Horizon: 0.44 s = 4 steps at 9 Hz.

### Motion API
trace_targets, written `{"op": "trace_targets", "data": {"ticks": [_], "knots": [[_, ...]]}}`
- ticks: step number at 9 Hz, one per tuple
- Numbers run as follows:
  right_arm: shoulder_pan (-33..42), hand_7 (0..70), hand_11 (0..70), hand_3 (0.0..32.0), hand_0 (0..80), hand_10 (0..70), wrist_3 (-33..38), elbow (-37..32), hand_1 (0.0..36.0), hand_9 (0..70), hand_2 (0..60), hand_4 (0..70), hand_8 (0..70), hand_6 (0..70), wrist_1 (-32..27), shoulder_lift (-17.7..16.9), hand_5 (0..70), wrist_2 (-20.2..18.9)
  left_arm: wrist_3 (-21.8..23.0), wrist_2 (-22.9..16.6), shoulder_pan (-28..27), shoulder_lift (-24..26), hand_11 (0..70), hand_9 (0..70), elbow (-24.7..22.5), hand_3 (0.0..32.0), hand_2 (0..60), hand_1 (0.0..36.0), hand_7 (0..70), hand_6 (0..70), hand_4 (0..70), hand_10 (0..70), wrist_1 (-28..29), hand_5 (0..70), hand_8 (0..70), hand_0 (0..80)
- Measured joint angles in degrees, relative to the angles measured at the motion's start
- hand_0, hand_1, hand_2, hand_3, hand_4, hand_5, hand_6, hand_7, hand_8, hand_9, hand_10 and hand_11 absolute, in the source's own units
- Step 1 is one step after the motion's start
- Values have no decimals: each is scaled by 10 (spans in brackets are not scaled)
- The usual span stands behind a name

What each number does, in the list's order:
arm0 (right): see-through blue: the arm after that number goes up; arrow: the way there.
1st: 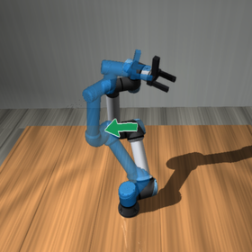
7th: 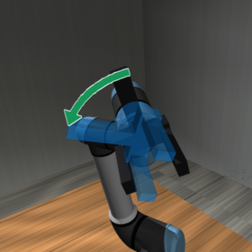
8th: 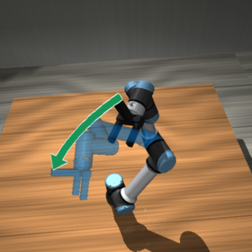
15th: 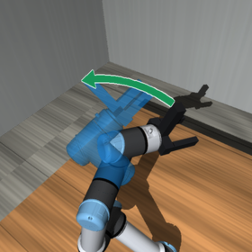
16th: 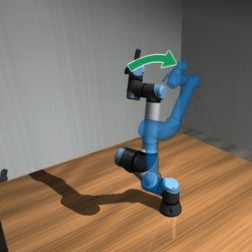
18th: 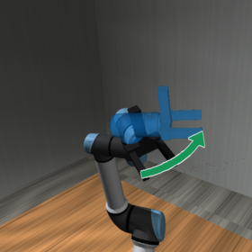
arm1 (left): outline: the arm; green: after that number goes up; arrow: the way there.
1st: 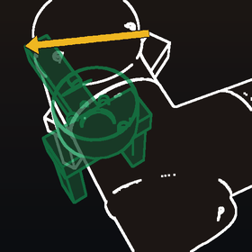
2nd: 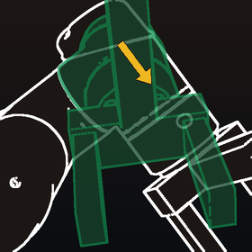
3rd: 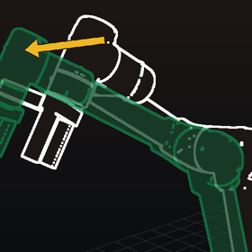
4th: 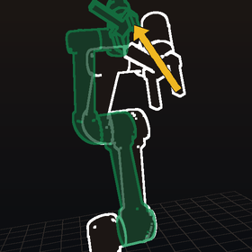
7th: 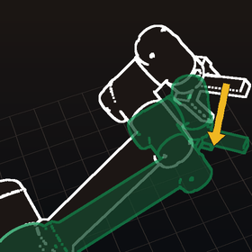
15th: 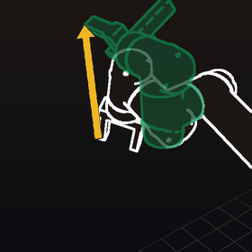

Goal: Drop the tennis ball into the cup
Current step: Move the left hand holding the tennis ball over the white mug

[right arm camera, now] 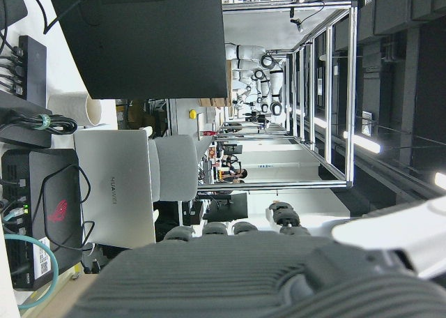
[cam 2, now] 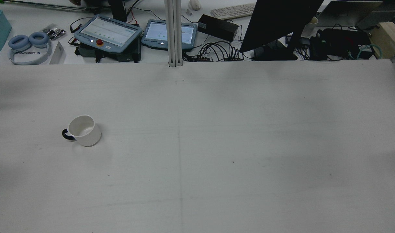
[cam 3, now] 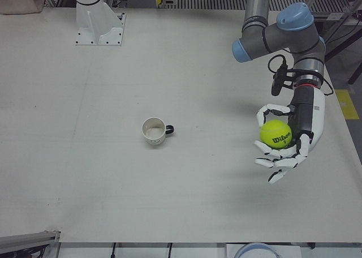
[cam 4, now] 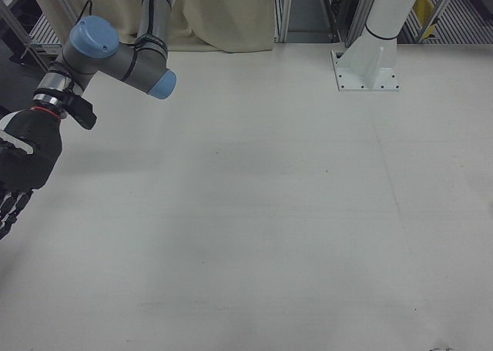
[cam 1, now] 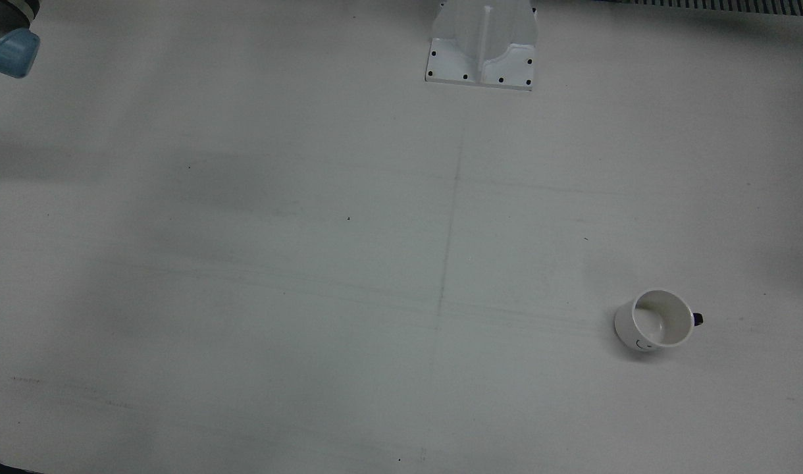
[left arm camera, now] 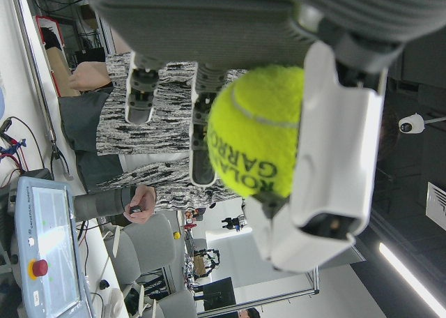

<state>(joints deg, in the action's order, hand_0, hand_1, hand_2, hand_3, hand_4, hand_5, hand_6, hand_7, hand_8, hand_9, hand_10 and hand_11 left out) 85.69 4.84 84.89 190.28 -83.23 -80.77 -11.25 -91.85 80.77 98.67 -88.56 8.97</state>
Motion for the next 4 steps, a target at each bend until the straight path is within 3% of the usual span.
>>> {"op": "trace_targets", "data": {"ticks": [3, 4], "knots": [[0, 0, 0, 0, 0, 0, 0, 0, 0, 0, 0, 0, 0, 0, 0, 0, 0, 0, 0, 0, -1, 0, 181, 322, -10, 218, 600, 360, 568, 700, 75, 94, -3, 321, 375, 800], [0, 0, 0, 0, 0, 0, 0, 0, 0, 0, 0, 0, 0, 0, 0, 0, 0, 0, -1, 0, -5, 0, 183, 333, -33, 208, 600, 360, 607, 681, 90, 96, -9, 297, 364, 800]]}}
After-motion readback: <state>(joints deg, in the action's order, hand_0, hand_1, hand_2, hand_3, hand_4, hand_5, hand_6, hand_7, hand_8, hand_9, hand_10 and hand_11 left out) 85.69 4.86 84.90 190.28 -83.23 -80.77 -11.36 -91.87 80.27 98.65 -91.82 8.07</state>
